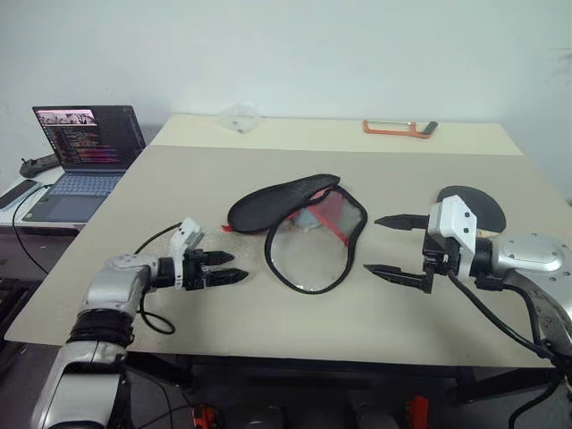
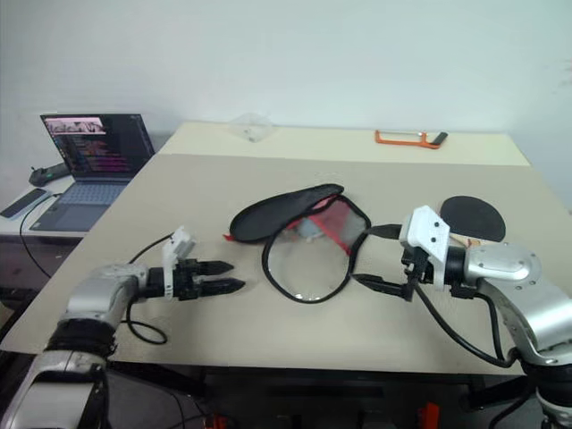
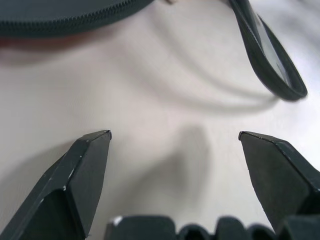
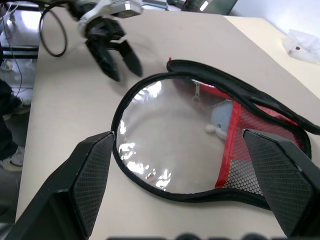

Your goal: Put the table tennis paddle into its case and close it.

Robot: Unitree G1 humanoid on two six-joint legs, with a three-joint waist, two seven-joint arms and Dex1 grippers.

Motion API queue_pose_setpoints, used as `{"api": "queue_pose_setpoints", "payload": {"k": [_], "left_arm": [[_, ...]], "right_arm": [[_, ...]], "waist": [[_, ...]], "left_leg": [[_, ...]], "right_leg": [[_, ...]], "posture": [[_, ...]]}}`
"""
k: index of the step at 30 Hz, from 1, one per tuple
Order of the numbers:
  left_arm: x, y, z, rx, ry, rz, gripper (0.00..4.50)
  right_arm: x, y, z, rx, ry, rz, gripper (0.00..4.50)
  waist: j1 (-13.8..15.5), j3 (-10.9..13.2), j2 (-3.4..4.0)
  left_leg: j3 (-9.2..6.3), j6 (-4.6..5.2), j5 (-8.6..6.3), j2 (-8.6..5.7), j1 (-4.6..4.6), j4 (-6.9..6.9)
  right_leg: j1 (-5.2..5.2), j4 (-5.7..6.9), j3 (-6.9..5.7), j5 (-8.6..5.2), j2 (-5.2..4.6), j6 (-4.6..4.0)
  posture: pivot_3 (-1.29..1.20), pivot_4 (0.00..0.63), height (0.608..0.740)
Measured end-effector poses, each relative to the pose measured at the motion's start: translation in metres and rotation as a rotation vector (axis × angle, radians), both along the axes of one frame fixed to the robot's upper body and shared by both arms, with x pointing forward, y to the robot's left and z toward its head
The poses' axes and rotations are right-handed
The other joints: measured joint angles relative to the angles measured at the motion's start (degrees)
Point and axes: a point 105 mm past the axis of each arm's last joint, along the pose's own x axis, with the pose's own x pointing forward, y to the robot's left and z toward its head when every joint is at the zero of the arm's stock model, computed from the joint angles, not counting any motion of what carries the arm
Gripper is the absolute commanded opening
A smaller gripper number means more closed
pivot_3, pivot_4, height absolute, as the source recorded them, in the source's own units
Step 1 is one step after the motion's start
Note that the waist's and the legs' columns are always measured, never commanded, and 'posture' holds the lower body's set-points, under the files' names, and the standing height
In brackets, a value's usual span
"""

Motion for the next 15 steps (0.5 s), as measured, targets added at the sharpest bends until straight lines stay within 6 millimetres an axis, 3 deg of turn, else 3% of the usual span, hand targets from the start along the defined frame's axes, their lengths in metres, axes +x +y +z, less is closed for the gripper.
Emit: {"api": "queue_pose_setpoints", "payload": {"k": [5,11,15], "left_arm": [[-0.016,0.008,0.006,-0.064,-0.047,0.059,4.46],[-0.016,-0.003,0.050,-0.137,-0.206,0.040,4.46],[-0.005,-0.007,0.077,-0.134,-0.292,0.029,4.46]], "right_arm": [[0.023,0.010,0.008,0.135,0.045,-0.082,4.50],[0.063,0.022,0.013,0.246,0.178,-0.224,4.50],[0.096,0.031,0.012,0.300,0.275,-0.351,4.50]], "waist": [[-0.27,0.01,0.01],[0.06,0.02,0.03],[-0.11,0.02,0.03]], "left_leg": [[-0.01,0.00,0.00,0.04,0.01,0.01],[-0.02,-0.01,0.01,-0.01,0.01,0.02],[-0.02,-0.02,0.01,0.01,0.01,-0.01]], "right_leg": [[-0.02,0.05,0.02,0.02,-0.08,-0.03],[-0.01,0.03,0.01,0.03,-0.07,-0.06],[-0.04,0.05,0.01,0.04,-0.04,-0.07]], "posture": [[0.00,0.150,0.740],[0.00,0.150,0.740],[0.00,0.150,0.740]]}}
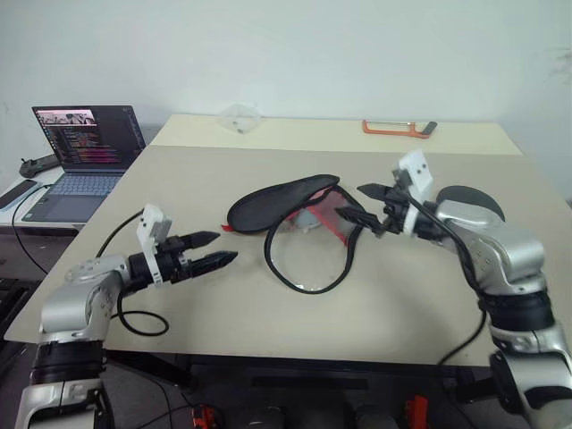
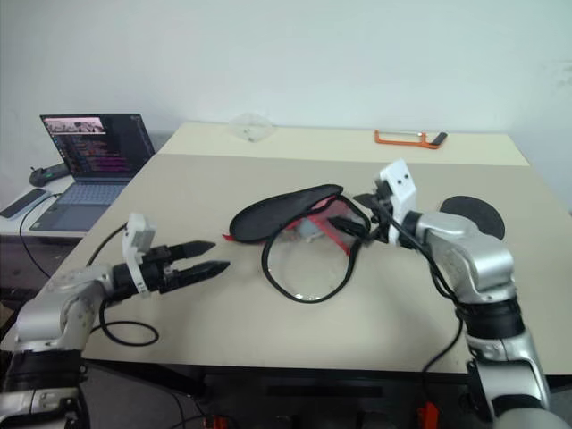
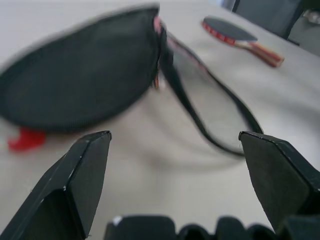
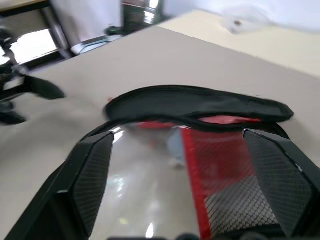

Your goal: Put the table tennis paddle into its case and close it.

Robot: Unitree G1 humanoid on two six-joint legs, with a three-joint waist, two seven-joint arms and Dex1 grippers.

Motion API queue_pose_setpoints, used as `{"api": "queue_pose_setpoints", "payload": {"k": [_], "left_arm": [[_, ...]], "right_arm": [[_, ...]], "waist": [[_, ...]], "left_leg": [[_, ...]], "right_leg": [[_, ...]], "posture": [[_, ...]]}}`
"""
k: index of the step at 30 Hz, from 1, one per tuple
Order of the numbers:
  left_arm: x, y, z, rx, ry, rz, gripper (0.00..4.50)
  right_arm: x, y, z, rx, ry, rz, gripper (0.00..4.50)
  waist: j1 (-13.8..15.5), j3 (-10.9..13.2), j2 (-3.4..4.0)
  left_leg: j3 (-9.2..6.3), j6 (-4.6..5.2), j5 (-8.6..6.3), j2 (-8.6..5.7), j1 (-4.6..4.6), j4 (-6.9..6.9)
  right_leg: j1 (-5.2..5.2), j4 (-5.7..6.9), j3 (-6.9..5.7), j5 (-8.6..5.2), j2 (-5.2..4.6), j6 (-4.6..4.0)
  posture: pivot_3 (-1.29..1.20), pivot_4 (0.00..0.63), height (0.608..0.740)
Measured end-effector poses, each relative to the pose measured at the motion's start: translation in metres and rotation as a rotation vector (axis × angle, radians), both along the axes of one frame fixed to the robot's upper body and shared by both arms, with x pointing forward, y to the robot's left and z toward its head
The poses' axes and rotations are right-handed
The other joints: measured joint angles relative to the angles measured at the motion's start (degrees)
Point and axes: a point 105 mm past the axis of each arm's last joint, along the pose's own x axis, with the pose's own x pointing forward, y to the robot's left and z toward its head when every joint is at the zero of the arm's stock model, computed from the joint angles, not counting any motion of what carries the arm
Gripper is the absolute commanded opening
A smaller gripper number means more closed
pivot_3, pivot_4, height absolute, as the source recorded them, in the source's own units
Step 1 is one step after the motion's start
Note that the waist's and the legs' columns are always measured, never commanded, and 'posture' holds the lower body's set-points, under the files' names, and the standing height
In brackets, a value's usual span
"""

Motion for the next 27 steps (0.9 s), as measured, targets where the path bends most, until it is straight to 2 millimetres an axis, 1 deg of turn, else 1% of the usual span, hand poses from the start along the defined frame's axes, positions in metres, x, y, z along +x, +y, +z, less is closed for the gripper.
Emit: {"api": "queue_pose_setpoints", "payload": {"k": [1,3,4,6,9,11,15,18,23,27], "left_arm": [[0.002,-0.001,0.005,0.001,-0.017,-0.002,4.46],[0.006,0.000,0.016,0.007,-0.050,-0.001,4.46],[0.007,0.001,0.018,0.009,-0.060,0.000,4.46],[0.009,0.002,0.018,0.007,-0.059,0.007,4.46],[0.011,0.004,0.014,0.007,-0.048,0.015,4.46],[0.012,0.003,0.014,0.010,-0.050,0.014,4.46],[0.015,-0.002,0.012,0.016,-0.044,0.001,4.46],[0.016,-0.007,0.009,0.013,-0.040,-0.015,4.46],[0.016,-0.008,0.009,0.017,-0.047,-0.019,4.46],[0.016,-0.008,0.010,0.016,-0.047,-0.021,4.46]], "right_arm": [[0.007,-0.001,-0.003,0.001,0.018,-0.033,4.50],[0.026,-0.004,-0.015,-0.002,0.075,-0.135,4.50],[0.033,-0.007,-0.022,-0.008,0.096,-0.173,4.50],[0.048,-0.013,-0.037,-0.022,0.124,-0.260,4.50],[0.067,-0.019,-0.058,-0.051,0.146,-0.359,4.50],[0.075,-0.019,-0.064,-0.053,0.144,-0.384,4.50],[0.089,-0.020,-0.064,-0.050,0.130,-0.422,4.50],[0.093,-0.021,-0.069,-0.076,0.120,-0.421,4.50],[0.088,-0.019,-0.094,-0.119,0.172,-0.383,4.50],[0.087,-0.014,-0.102,-0.143,0.173,-0.367,4.50]], "waist": [[-0.05,0.00,0.00],[-0.19,0.00,0.00],[-0.22,0.00,0.00],[-0.33,0.00,0.01],[-0.67,0.02,0.04],[-0.86,0.03,0.06],[-1.33,0.04,0.06],[-1.60,0.03,0.06],[-1.93,0.04,0.07],[-2.15,0.04,0.07]], "left_leg": [[0.01,0.00,0.00,-0.01,-0.01,-0.01],[0.06,0.00,0.00,-0.04,-0.01,-0.01],[0.07,0.00,0.00,-0.05,0.00,-0.03],[0.09,0.00,0.00,-0.04,0.00,-0.04],[0.12,-0.01,0.01,-0.04,-0.01,-0.04],[0.12,-0.01,0.01,-0.04,-0.02,-0.04],[0.13,-0.01,0.01,-0.04,-0.02,-0.03],[0.13,-0.02,0.01,-0.03,-0.02,-0.03],[0.14,-0.02,0.01,-0.03,-0.01,-0.03],[0.14,-0.02,0.01,-0.03,0.00,-0.02]], "right_leg": [[-0.01,-0.02,0.00,0.00,0.01,0.00],[-0.03,-0.01,0.03,0.00,0.03,0.00],[-0.04,-0.01,0.05,0.00,0.03,0.00],[-0.07,0.00,0.05,0.00,0.03,0.00],[-0.11,0.04,0.08,0.00,0.04,0.00],[-0.12,0.03,0.09,0.00,0.04,0.00],[-0.10,0.04,0.09,0.00,0.05,0.00],[-0.10,0.04,0.10,0.00,0.06,0.00],[-0.11,0.05,0.13,0.00,0.06,0.00],[-0.11,0.08,0.14,0.00,0.06,0.00]], "posture": [[0.00,0.150,0.740],[0.00,0.150,0.740],[0.00,0.150,0.740],[0.00,0.150,0.740],[0.00,0.150,0.740],[0.00,0.150,0.740],[0.00,0.150,0.740],[0.00,0.150,0.740],[0.00,0.150,0.740],[0.00,0.150,0.740]]}}
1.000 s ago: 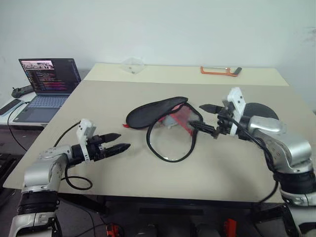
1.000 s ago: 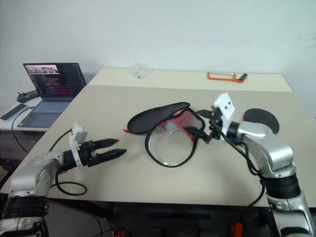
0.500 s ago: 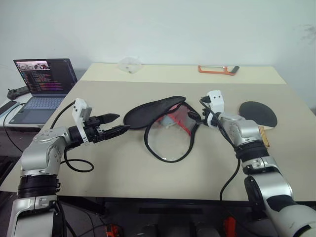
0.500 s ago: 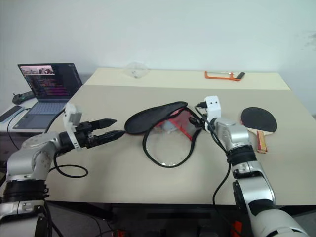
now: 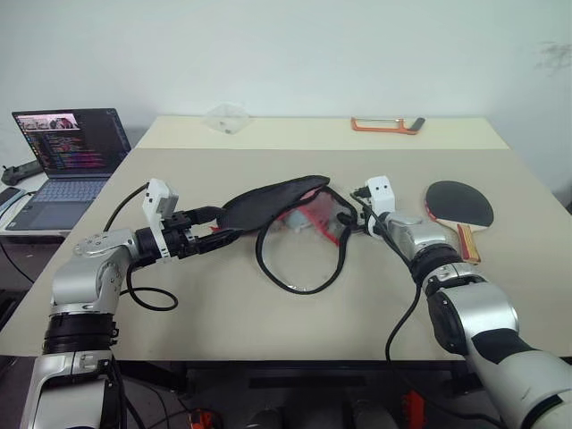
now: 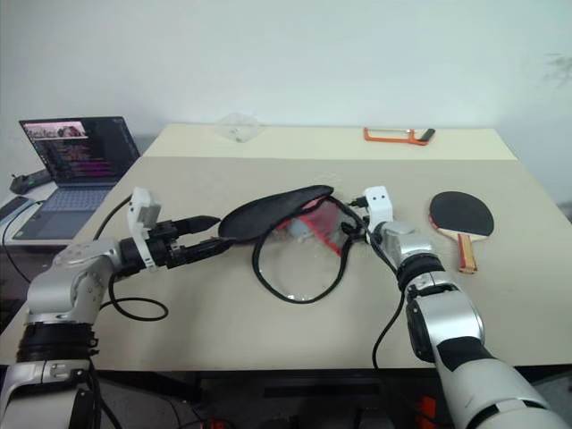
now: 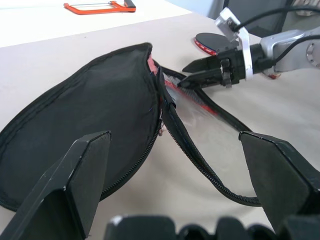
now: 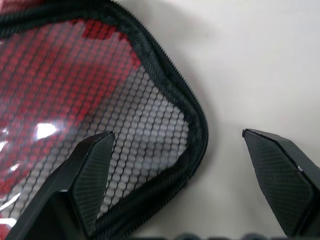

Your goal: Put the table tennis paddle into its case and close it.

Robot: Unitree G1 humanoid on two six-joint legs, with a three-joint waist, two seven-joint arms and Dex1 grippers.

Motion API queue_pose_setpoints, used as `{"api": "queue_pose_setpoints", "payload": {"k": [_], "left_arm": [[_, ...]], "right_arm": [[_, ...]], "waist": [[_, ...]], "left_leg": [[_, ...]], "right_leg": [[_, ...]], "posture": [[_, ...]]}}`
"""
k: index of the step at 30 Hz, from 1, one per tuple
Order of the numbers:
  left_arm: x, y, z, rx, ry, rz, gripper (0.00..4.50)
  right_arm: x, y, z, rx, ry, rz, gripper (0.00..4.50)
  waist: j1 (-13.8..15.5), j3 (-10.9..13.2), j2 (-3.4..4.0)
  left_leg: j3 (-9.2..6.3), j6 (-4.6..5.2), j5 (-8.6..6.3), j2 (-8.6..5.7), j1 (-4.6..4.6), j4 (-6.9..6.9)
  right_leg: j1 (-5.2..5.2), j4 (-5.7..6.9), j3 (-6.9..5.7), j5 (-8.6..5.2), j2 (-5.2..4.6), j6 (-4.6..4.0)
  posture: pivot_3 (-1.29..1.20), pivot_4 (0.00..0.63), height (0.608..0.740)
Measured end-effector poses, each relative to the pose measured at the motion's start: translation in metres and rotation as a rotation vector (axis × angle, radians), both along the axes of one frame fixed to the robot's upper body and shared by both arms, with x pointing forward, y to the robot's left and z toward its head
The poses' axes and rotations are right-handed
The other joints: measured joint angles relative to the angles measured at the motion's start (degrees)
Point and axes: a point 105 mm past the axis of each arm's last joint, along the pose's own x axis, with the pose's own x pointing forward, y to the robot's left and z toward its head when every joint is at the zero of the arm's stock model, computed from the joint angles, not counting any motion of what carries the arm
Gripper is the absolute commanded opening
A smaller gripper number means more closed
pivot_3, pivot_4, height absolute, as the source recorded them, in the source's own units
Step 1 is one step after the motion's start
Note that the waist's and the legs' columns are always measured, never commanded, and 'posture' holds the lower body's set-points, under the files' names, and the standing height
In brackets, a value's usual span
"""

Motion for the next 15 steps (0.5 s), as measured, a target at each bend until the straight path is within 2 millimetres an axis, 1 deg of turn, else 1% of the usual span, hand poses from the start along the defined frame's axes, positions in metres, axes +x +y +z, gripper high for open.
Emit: {"api": "queue_pose_setpoints", "payload": {"k": [2,5,9,13,14,15], "left_arm": [[0.000,0.000,0.000,0.000,-0.001,-0.002,4.46],[0.000,-0.001,0.003,0.000,-0.010,-0.006,4.50],[0.002,-0.005,0.014,0.001,-0.046,-0.028,4.50],[0.002,-0.004,0.014,0.001,-0.046,-0.031,4.50],[0.002,-0.004,0.014,0.001,-0.046,-0.031,4.50],[0.002,-0.004,0.014,0.001,-0.046,-0.031,4.50]], "right_arm": [[0.000,0.002,-0.001,0.000,0.000,-0.003,4.50],[0.001,0.005,-0.002,-0.016,-0.006,-0.009,3.89],[0.001,0.013,-0.005,-0.042,-0.016,-0.012,2.49],[0.001,0.014,-0.005,-0.041,-0.014,-0.033,1.16],[0.001,0.014,-0.005,-0.037,-0.014,-0.036,0.77],[0.002,0.013,-0.005,-0.031,-0.011,-0.042,0.52]], "waist": [[-0.06,0.00,0.00],[-0.41,0.00,0.00],[-0.68,-0.01,0.01],[-1.03,-0.01,0.01],[-1.04,-0.01,0.01],[-1.06,-0.02,0.01]], "left_leg": [[0.00,0.00,0.00,0.00,0.00,0.00],[0.00,0.00,0.00,0.00,0.01,0.01],[0.01,-0.01,0.00,0.00,0.03,0.02],[0.02,-0.01,0.00,0.00,0.07,0.02],[0.02,-0.01,0.00,0.01,0.07,0.02],[0.02,-0.01,0.00,0.01,0.07,0.02]], "right_leg": [[0.00,0.01,0.01,0.00,0.00,0.00],[0.00,0.03,0.01,0.00,0.00,0.00],[0.01,0.04,0.03,0.00,0.00,0.00],[0.02,0.06,0.05,0.00,0.00,0.00],[0.02,0.06,0.05,0.00,0.01,0.00],[0.02,0.06,0.06,0.00,0.01,0.00]], "posture": [[0.00,0.150,0.740],[0.00,0.150,0.740],[0.00,0.150,0.740],[0.00,0.150,0.740],[0.00,0.150,0.740],[0.00,0.150,0.740]]}}
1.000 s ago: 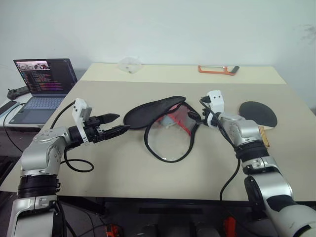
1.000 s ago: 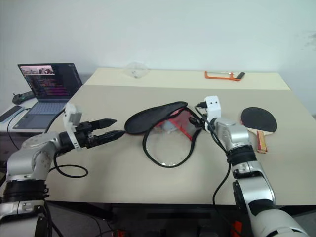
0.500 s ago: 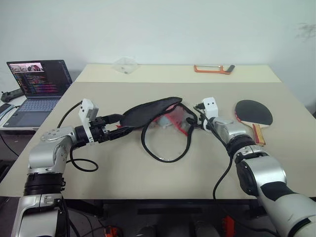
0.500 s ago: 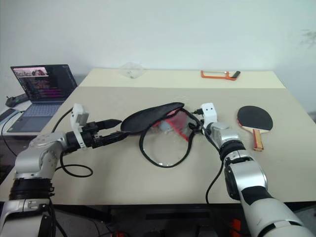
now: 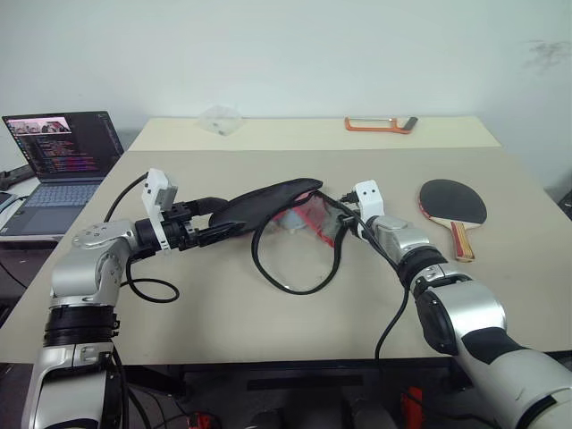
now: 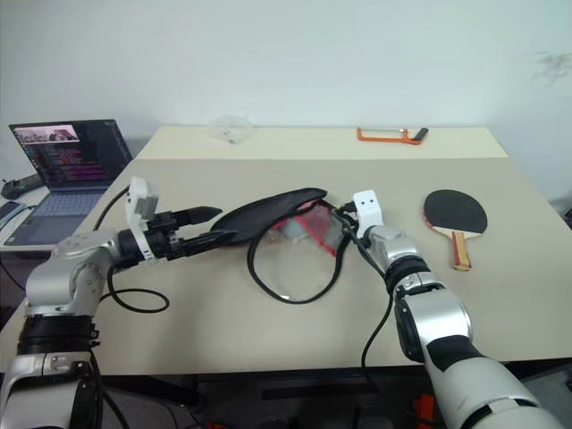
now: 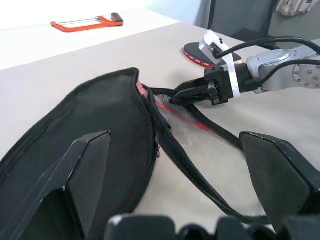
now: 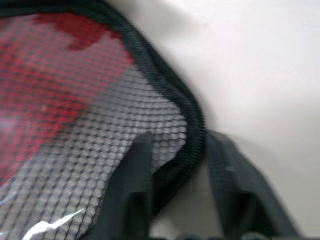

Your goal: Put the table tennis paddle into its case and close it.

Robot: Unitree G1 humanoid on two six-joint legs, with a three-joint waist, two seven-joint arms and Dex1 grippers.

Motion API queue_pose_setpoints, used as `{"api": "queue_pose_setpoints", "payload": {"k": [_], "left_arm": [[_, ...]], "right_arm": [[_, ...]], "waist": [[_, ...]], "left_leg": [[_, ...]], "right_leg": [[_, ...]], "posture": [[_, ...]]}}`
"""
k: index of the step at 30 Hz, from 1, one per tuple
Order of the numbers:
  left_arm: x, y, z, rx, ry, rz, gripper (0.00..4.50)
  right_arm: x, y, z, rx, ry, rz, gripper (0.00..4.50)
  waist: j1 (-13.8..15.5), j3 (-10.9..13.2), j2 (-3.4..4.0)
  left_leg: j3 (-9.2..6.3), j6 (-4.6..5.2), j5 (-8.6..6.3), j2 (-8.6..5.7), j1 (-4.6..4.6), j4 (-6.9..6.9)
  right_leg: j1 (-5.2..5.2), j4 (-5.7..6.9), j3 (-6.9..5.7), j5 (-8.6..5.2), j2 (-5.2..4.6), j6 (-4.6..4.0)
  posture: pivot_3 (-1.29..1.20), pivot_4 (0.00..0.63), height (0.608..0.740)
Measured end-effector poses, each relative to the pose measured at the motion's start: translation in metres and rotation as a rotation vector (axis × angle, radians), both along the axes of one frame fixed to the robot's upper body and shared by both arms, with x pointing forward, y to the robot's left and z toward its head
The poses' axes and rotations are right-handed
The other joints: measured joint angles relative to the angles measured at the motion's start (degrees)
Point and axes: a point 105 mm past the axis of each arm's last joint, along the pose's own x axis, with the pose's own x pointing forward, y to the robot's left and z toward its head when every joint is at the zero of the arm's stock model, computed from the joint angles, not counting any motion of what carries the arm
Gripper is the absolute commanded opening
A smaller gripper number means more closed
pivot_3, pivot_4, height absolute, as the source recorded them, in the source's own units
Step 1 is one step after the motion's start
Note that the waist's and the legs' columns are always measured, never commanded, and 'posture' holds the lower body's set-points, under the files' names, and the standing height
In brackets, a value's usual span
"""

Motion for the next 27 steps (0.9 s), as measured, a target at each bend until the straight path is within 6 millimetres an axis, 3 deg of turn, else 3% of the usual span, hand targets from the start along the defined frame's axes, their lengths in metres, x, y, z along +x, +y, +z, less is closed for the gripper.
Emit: {"api": "queue_pose_setpoints", "payload": {"k": [2,6,14,27], "left_arm": [[0.000,0.000,0.000,0.002,0.000,0.001,4.50],[0.000,0.001,0.000,0.002,0.000,0.001,4.50],[0.000,0.001,0.000,0.002,0.001,0.002,4.50],[0.009,-0.006,0.001,0.016,-0.002,-0.035,4.50]], "right_arm": [[0.000,-0.001,0.000,0.017,0.006,-0.013,0.03],[0.001,-0.002,0.001,0.055,0.028,-0.029,0.03],[0.004,-0.006,0.010,0.337,0.127,-0.189,0.03],[0.012,-0.060,0.028,0.662,0.133,-0.685,0.03]], "waist": [[-0.02,0.00,0.00],[-0.04,-0.01,0.00],[-0.03,0.00,0.01],[-0.07,-0.01,-0.01]], "left_leg": [[0.01,0.00,0.00,0.00,0.01,0.00],[0.02,0.00,0.00,0.00,0.02,0.00],[0.04,0.00,0.00,-0.01,0.01,0.00],[1.07,0.02,0.01,0.08,-0.06,0.03]], "right_leg": [[0.00,0.00,0.01,0.00,0.00,0.00],[0.00,0.03,0.03,0.00,0.00,0.00],[-0.04,0.10,0.09,0.00,0.00,0.00],[-0.86,0.82,1.17,0.00,0.00,0.00]], "posture": [[0.00,0.150,0.740],[0.00,0.150,0.740],[0.00,0.150,0.740],[0.00,0.150,0.740]]}}
